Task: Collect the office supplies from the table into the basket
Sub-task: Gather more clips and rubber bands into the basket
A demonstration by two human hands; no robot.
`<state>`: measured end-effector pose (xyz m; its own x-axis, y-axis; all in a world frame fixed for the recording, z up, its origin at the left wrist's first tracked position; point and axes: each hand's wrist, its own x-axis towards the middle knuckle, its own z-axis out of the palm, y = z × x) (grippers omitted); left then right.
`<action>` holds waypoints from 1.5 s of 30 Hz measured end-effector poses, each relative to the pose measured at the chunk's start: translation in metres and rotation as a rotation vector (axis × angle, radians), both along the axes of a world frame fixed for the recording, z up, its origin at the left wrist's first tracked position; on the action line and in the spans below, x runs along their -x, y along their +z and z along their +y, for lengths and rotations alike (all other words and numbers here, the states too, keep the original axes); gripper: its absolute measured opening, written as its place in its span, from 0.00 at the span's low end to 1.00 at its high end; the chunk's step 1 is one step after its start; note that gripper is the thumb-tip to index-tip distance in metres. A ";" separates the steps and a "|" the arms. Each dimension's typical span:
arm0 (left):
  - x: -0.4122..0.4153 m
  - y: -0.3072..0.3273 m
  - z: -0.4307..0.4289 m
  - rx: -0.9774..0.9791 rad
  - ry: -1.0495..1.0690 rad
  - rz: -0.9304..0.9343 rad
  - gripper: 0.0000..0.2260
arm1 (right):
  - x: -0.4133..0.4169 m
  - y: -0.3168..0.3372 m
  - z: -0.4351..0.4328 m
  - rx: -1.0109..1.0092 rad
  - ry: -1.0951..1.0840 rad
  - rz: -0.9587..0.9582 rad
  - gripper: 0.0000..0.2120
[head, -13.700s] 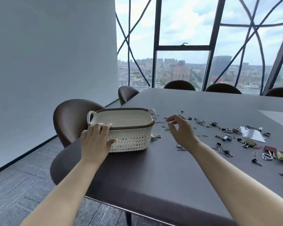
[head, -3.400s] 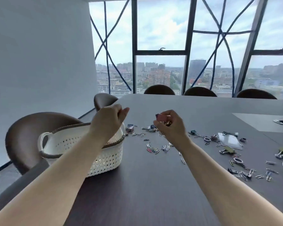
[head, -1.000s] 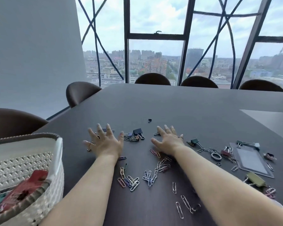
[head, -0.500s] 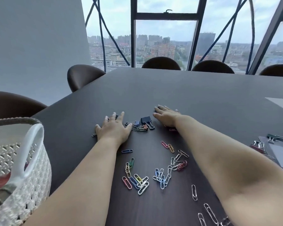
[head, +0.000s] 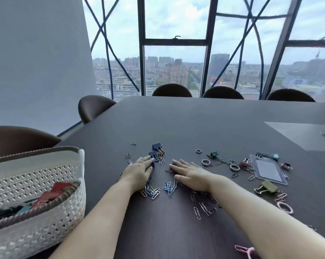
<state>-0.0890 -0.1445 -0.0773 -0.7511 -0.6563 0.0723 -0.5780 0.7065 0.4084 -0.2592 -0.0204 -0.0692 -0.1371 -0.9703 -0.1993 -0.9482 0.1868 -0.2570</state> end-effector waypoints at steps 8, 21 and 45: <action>-0.017 0.030 0.018 0.070 -0.019 0.201 0.14 | -0.017 0.028 0.020 0.275 -0.185 -0.352 0.14; 0.057 0.000 -0.109 0.006 0.248 -0.242 0.23 | 0.020 -0.004 -0.137 0.108 -0.092 -0.020 0.28; -0.054 0.022 0.095 -0.191 -0.120 0.006 0.18 | -0.063 0.016 0.090 -0.005 -0.042 -0.021 0.25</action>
